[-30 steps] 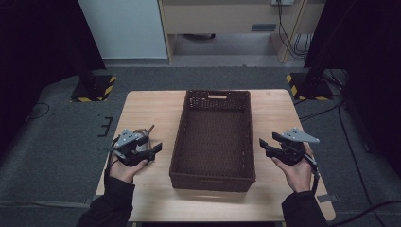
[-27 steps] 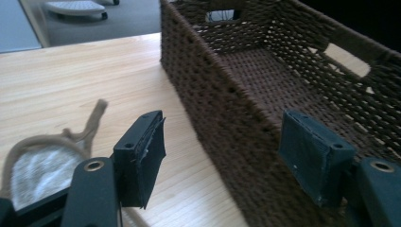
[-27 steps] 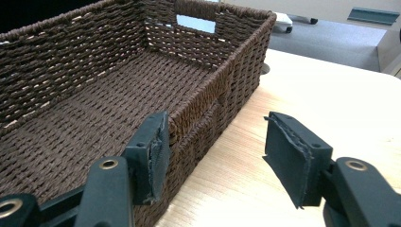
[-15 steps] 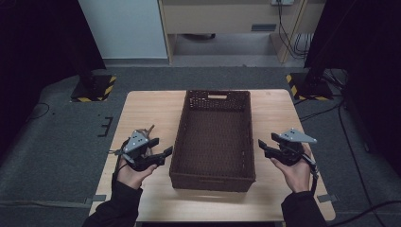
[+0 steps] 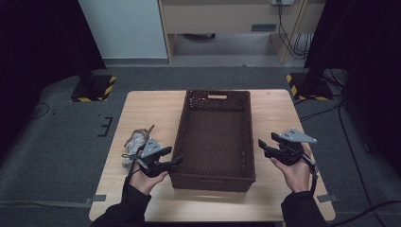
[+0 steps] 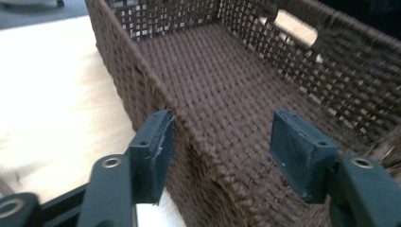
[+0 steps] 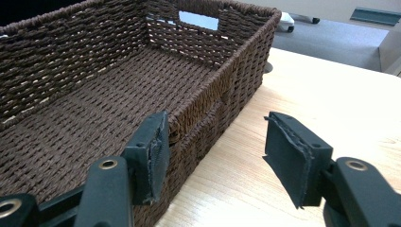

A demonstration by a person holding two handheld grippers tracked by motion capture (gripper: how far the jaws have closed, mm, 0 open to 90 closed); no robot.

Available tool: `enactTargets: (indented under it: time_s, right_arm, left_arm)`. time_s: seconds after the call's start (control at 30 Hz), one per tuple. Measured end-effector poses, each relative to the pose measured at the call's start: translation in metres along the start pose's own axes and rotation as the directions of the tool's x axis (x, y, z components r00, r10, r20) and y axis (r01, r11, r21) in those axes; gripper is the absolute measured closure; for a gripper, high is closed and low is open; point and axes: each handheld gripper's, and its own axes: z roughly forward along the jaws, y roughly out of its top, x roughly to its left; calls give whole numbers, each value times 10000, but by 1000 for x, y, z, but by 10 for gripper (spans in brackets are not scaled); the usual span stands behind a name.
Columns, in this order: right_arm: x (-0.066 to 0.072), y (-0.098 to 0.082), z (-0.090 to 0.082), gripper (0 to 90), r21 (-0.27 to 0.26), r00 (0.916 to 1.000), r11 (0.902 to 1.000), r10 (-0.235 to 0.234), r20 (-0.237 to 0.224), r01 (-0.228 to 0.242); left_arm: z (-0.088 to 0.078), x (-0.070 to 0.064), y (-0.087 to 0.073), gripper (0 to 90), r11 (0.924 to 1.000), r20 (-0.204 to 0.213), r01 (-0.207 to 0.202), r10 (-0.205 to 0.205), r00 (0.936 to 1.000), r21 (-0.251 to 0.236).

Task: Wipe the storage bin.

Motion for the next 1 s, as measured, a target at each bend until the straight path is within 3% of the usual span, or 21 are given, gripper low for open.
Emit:
enactTargets:
  time_s: [0.1,0.2,0.3,0.43,0.83,1.0]
  right_arm:
    - [0,1,0,415,-44,10000,10000,4,0,-4]
    - [1,2,1,417,-117,10000,9999,-78,-10,78]
    - [3,3,2,425,-141,9999,9999,-100,-70,99]
    - [5,5,5,429,-168,9998,9999,-23,-193,19]
    - [15,5,19,499,-95,9980,9998,-203,-601,197]
    - [19,2,24,579,386,9959,9982,-437,-792,469]
  left_arm:
    - [3,1,-4,501,9993,-123,-51,56,9999,381]
    - [5,1,-5,558,9990,5,36,-36,10000,438]
    - [6,1,-5,580,9987,-25,-204,205,9998,467]
    - [8,3,-5,585,9991,130,-152,147,9998,408]
    - [22,14,0,622,9990,-254,-421,425,9988,177]
    - [19,12,-1,526,9985,-496,-436,452,9977,315]
